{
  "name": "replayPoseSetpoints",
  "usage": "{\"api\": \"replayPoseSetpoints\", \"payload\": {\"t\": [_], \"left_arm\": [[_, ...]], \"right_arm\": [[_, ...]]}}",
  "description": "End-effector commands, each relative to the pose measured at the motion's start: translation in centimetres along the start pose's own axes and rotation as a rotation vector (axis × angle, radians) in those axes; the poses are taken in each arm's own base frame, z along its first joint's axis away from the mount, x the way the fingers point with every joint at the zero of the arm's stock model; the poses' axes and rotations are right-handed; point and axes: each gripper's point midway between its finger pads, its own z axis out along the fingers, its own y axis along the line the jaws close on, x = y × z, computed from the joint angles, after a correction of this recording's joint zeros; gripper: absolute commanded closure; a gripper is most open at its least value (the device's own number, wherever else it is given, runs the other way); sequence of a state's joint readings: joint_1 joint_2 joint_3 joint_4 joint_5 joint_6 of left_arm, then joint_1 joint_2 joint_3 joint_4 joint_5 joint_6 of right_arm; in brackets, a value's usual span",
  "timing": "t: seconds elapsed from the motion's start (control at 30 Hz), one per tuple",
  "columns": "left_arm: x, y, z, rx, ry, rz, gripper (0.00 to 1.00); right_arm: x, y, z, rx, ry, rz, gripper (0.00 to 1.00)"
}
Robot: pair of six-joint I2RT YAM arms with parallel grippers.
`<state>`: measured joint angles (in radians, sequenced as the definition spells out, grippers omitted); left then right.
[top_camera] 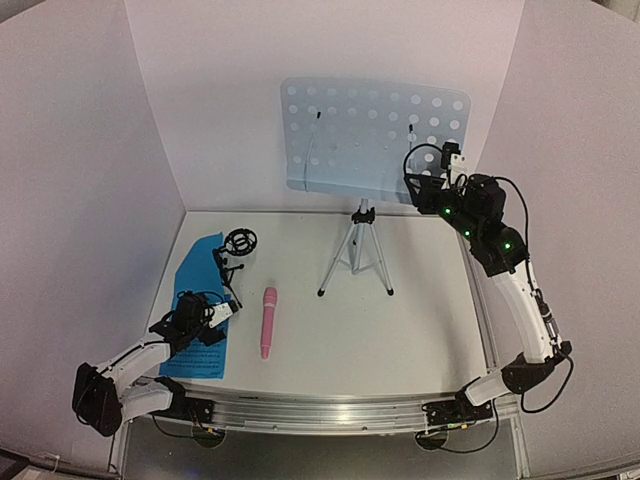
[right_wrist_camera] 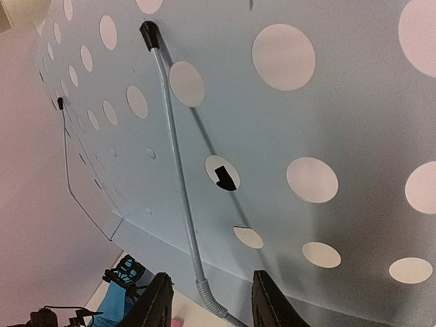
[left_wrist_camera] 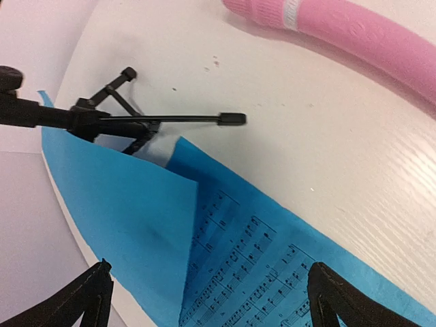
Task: Pack up the instrument practice props
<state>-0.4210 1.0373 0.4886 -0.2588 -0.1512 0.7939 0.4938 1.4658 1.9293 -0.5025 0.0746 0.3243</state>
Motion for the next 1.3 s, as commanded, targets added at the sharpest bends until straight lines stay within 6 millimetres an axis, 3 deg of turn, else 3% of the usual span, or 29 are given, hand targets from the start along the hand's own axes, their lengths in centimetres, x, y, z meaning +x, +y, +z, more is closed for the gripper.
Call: {"api": "replayPoseSetpoints", "payload": {"t": [0.0, 0.17, 0.27, 0.6, 0.73, 0.9, 0.97, 1.07, 1.1, 1.17, 1.27], "left_arm": [[-2.5, 1.4, 0.5, -0.12, -0.14, 0.222, 0.0], [-1.5, 2.8, 2.6, -0.23, -0.074, 0.253, 0.0], [-0.4, 2.5, 3.7, -0.249, -0.034, 0.265, 0.0], [-0.4, 4.0, 5.3, -0.369, -0.051, 0.304, 0.03], [0.1, 4.2, 5.6, -0.363, -0.064, 0.301, 0.1], [1.5, 5.0, 6.2, -0.347, -0.042, 0.292, 0.31], [1.6, 5.9, 6.1, -0.362, -0.034, 0.276, 0.49], [1.2, 6.7, 5.4, -0.393, -0.044, 0.247, 0.91], [1.2, 6.7, 5.1, -0.392, -0.043, 0.232, 0.99], [1.5, 6.8, 4.5, -0.366, -0.023, 0.172, 1.0], [0.9, 9.0, 1.9, -0.364, 0.004, -0.012, 1.0]], "right_arm": [[0.4, 0.7, -0.6, -0.028, 0.018, 0.0, 0.61], [0.3, 0.8, -0.7, -0.032, 0.017, -0.001, 0.61], [0.2, 0.8, -0.7, -0.032, 0.015, -0.003, 0.61], [0.1, 1.1, -0.4, -0.046, 0.016, -0.008, 0.62], [0.0, 1.2, -0.5, -0.052, 0.014, -0.011, 0.63], [0.0, 1.2, -0.8, -0.05, 0.012, -0.012, 0.64], [0.0, 1.2, -0.8, -0.052, 0.011, -0.012, 0.64], [0.0, 1.2, -0.8, -0.055, 0.011, -0.012, 0.65], [0.0, 1.3, -0.8, -0.056, 0.011, -0.011, 0.65], [-0.1, 1.3, -0.9, -0.057, 0.011, -0.01, 0.65], [-0.2, 1.3, -1.1, -0.057, 0.007, -0.007, 0.65]]}}
